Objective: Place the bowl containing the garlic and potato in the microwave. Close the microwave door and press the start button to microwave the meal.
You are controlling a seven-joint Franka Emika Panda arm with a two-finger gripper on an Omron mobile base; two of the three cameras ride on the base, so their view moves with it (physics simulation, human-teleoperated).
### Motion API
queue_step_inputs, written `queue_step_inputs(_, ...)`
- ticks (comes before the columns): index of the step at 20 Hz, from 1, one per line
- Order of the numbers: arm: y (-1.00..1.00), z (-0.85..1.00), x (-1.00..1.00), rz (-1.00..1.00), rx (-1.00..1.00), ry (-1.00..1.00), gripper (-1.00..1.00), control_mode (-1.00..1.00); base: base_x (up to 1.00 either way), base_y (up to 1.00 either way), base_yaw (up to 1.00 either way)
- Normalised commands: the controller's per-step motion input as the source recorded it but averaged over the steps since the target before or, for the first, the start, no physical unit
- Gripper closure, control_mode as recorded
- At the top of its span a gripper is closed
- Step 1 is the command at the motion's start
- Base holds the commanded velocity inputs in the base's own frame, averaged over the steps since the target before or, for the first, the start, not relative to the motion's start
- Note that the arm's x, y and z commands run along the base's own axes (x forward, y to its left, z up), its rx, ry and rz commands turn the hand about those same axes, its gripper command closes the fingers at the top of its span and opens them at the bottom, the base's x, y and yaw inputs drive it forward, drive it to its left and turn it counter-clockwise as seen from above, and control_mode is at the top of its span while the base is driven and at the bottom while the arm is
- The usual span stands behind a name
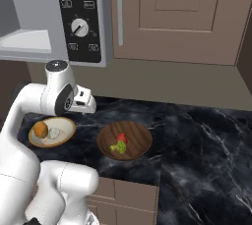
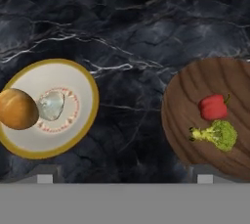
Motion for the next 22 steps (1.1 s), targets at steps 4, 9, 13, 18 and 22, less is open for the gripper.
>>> queue_step_inputs(4, 0.19, -0.54, -0.08, -0.07, 0.0, -0.07, -1.0, -1.0, 0.0, 0.0, 0.0)
queue_step_inputs(9, 0.31, -0.54, -0.11, -0.1, 0.0, -0.04, -1.0, -1.0, 0.0, 0.0, 0.0)
queue_step_inputs(13, 0.33, -0.48, -0.12, -0.12, 0.0, -0.02, -1.0, -1.0, 0.0, 0.0, 0.0)
queue_step_inputs(18, 0.21, -0.25, -0.06, -0.13, 0.05, -0.01, -1.0, -1.0, 0.0, 0.0, 0.0)
queue_step_inputs(22, 0.13, -0.07, 0.0, -0.1, 0.07, 0.01, -1.0, -1.0, 0.0, 0.0, 0.0)
